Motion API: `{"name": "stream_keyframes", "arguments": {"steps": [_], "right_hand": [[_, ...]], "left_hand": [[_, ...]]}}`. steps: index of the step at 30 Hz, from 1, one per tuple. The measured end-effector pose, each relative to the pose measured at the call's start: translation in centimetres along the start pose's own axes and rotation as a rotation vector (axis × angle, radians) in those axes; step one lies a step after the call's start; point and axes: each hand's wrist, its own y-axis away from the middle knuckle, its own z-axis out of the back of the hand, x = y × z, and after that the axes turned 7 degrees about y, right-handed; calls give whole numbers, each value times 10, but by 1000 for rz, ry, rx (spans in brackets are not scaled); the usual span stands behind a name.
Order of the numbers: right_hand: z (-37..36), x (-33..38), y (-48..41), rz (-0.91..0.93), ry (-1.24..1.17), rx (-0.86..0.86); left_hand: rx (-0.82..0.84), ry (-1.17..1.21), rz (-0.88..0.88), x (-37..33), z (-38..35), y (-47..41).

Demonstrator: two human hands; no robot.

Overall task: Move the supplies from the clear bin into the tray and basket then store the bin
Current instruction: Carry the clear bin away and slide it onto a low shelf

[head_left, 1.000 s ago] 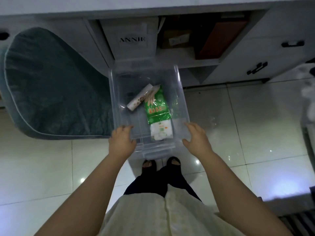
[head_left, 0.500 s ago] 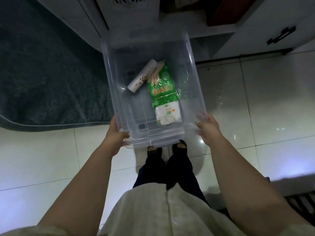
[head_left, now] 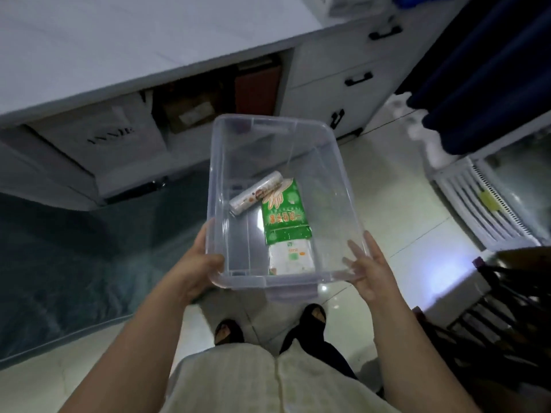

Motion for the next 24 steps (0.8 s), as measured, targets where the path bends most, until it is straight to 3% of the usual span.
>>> {"name": "stream_keyframes", "arguments": {"steps": [7,12,19,24], "right_hand": [[118,124,-24,204,-182,-69],[206,230,-48,369,-280,-95],[280,344,-102,525,-348,-129],[305,419,-169,567,-327,-161]], "left_hand": [[285,-218,-198,-61,-191,-75],[303,-143,-357,-80,-347,-111],[386,-97,-363,-133,-493,-178],[480,-203,-397,-175,-571,-259]]}}
